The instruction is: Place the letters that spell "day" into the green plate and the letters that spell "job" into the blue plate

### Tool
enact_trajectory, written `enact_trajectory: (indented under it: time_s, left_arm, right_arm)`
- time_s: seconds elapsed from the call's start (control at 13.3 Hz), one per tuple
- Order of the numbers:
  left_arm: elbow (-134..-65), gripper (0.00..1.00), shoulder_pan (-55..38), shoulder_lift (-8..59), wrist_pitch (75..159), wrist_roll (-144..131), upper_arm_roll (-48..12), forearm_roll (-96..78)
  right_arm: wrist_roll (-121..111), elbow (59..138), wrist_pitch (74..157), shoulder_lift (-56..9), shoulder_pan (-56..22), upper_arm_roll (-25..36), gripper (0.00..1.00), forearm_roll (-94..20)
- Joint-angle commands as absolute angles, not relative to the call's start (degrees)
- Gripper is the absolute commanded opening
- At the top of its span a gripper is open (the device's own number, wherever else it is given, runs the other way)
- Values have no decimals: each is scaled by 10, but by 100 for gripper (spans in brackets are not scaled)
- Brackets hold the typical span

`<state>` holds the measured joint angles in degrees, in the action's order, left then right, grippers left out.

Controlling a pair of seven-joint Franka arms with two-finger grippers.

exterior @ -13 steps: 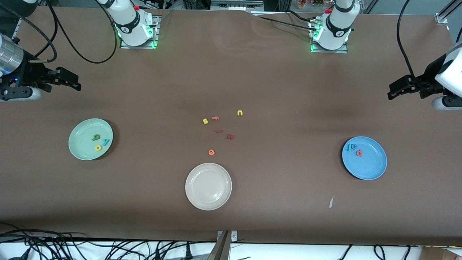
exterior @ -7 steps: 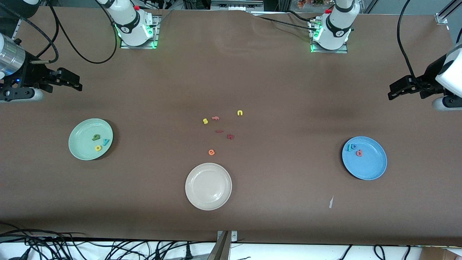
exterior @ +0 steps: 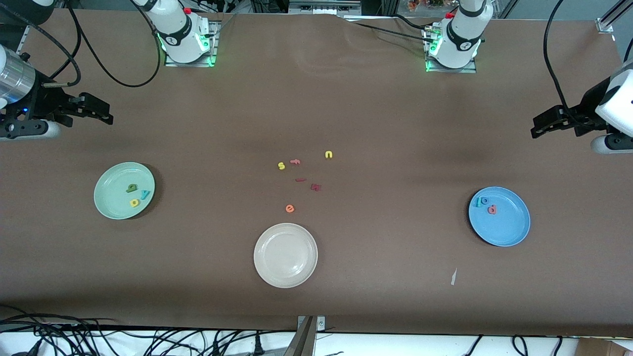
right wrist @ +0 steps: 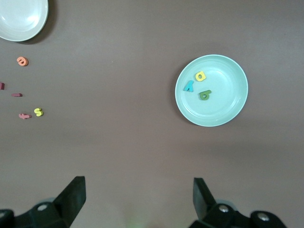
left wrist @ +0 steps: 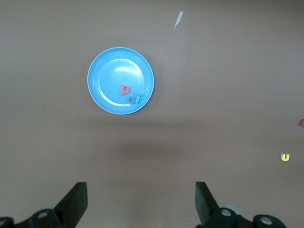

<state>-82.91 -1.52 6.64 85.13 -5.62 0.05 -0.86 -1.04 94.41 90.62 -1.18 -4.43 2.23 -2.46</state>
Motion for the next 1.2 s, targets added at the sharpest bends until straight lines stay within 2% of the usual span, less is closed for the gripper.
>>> enact_trajectory:
  time_s: [0.0, 0.98, 1.13]
  left_arm:
    - [-818, 100, -14, 76, 850, -60, -3, 11]
    - [-820, 100, -17, 77, 850, -62, -2, 12]
    - [-823, 100, -17, 77, 820, -60, -3, 12]
  right_arm:
    - [-10, 947, 901, -4, -47, 22, 100, -27]
    - [-10, 947, 901, -4, -47, 23, 100, -27]
    - [-10, 947, 901, -4, -47, 23, 100, -27]
